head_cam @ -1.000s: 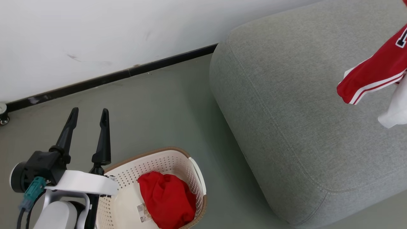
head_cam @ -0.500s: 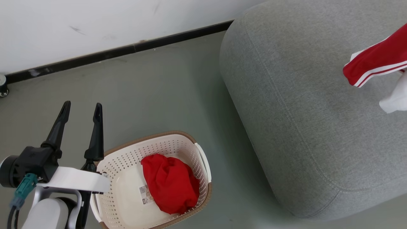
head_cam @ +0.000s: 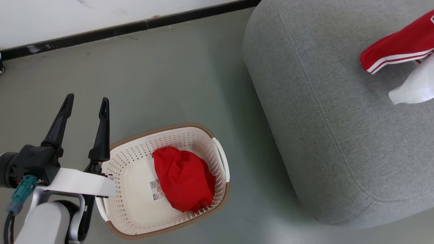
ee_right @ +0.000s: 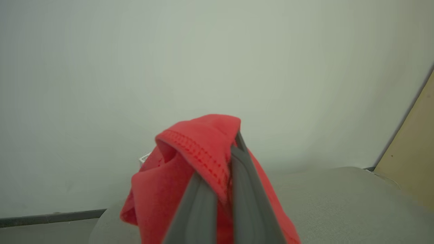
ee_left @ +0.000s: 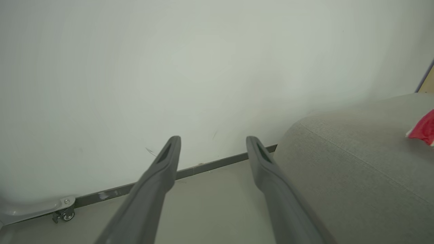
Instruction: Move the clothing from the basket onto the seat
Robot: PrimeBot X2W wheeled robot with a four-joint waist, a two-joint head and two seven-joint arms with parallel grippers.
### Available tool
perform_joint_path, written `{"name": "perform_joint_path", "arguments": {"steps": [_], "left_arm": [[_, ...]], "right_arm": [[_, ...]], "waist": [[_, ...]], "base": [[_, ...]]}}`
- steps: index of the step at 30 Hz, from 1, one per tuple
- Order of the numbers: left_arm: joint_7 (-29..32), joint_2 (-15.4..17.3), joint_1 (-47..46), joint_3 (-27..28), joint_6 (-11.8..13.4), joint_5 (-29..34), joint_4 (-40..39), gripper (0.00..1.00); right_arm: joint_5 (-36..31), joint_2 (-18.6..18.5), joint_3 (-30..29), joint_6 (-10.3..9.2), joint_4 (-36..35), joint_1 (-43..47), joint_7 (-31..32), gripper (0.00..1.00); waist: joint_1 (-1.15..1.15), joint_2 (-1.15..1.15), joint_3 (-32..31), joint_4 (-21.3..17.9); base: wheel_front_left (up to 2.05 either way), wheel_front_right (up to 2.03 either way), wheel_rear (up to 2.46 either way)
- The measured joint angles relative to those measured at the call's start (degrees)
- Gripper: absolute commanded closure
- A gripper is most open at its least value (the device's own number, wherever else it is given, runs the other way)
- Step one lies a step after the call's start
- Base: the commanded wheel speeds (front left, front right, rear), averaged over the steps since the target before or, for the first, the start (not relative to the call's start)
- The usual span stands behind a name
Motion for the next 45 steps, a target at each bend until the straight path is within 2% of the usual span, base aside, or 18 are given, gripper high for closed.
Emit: {"name": "perform_joint_path", "arguments": {"steps": [13,22,29,35,45], "left_arm": [[1.5,1.3,-1.6,-0.7,-0.2,0.6,-0.8,0.0],[1.9,1.5,-2.7,-0.6,-0.2,1.1,-1.3,0.0],[2.0,1.7,-3.8,-0.5,-0.2,1.1,-1.6,0.0],[2.0,1.7,-3.8,-0.2,-0.2,1.1,-1.6,0.0],[1.6,1.5,-3.8,-0.2,-0.2,1.1,-1.4,0.0]], "right_arm": [[0.1,5.3,2.8,0.0,7.0,4.4,-3.8,1.0],[1.1,7.0,3.5,0.0,11.0,5.3,-6.9,1.0],[1.1,8.1,6.4,0.0,14.1,7.4,-8.9,1.0],[0.5,11.3,6.5,0.0,15.5,7.7,-9.9,1.0],[0.5,11.4,6.7,0.0,19.7,10.1,-10.4,1.0]], "waist": [[0.0,0.0,4.0,0.3],[0.0,0.0,6.0,0.0],[0.0,0.0,7.2,-0.2],[0.0,0.0,7.5,-0.5],[0.0,0.0,7.3,-0.7]], "base": [[0.0,0.0,0.0],[0.0,0.0,0.0],[0.0,0.0,0.0],[0.0,0.0,0.0],[0.0,0.0,0.0]]}}
